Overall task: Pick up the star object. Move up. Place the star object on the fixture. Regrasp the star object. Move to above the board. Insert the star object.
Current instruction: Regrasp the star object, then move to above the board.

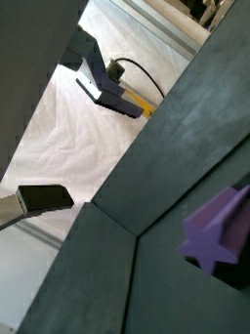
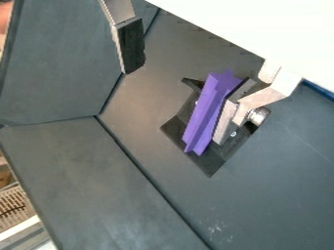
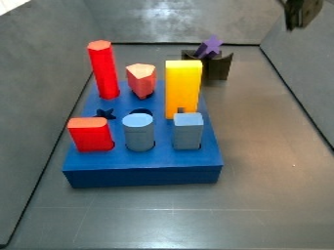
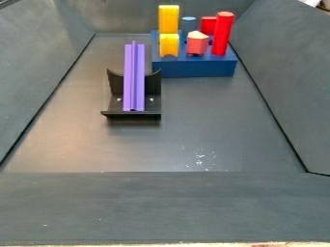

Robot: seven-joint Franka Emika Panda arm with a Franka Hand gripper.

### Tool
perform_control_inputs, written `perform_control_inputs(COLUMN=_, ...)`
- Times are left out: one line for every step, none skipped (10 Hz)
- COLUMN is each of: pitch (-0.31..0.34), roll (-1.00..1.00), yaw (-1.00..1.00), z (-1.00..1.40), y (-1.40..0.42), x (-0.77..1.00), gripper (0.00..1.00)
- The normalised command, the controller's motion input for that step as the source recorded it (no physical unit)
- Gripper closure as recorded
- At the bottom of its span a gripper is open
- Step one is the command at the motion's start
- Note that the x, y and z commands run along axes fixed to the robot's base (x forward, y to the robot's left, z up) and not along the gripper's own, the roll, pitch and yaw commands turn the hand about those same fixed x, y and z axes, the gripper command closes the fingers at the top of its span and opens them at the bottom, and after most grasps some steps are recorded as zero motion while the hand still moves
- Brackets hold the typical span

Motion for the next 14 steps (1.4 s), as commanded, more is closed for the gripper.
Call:
perform_control_inputs(pitch=-0.184, roll=0.07, yaw=-0.01, z=-1.0, y=0.04, x=0.04, gripper=0.0)
perform_control_inputs(pitch=-0.183, roll=0.06, yaw=-0.04, z=-1.0, y=0.04, x=0.04, gripper=0.0)
perform_control_inputs(pitch=-0.163, roll=0.05, yaw=-0.08, z=-1.0, y=0.04, x=0.04, gripper=0.0)
perform_control_inputs(pitch=-0.149, roll=0.05, yaw=-0.09, z=-1.0, y=0.04, x=0.04, gripper=0.0)
perform_control_inputs(pitch=-0.101, roll=0.05, yaw=-0.11, z=-1.0, y=0.03, x=0.04, gripper=0.0)
perform_control_inputs(pitch=-0.084, roll=0.05, yaw=-0.11, z=-1.0, y=0.03, x=0.04, gripper=0.0)
perform_control_inputs(pitch=-0.051, roll=0.05, yaw=-0.11, z=-0.97, y=0.03, x=0.04, gripper=0.0)
perform_control_inputs(pitch=-0.032, roll=0.05, yaw=-0.09, z=-0.82, y=0.02, x=0.03, gripper=0.0)
perform_control_inputs(pitch=-0.012, roll=0.05, yaw=-0.08, z=-0.63, y=0.02, x=0.03, gripper=0.0)
perform_control_inputs(pitch=-0.006, roll=0.04, yaw=-0.06, z=-0.54, y=0.01, x=0.03, gripper=0.0)
perform_control_inputs(pitch=0.01, roll=0.05, yaw=-0.04, z=-0.35, y=0.01, x=0.04, gripper=0.0)
perform_control_inputs(pitch=0.015, roll=0.05, yaw=-0.02, z=-0.22, y=0.01, x=0.04, gripper=0.0)
perform_control_inputs(pitch=0.0, roll=0.0, yaw=0.0, z=0.0, y=0.0, x=0.0, gripper=1.0)
perform_control_inputs(pitch=-0.024, roll=0.07, yaw=-0.43, z=1.0, y=0.12, x=-0.01, gripper=1.0)
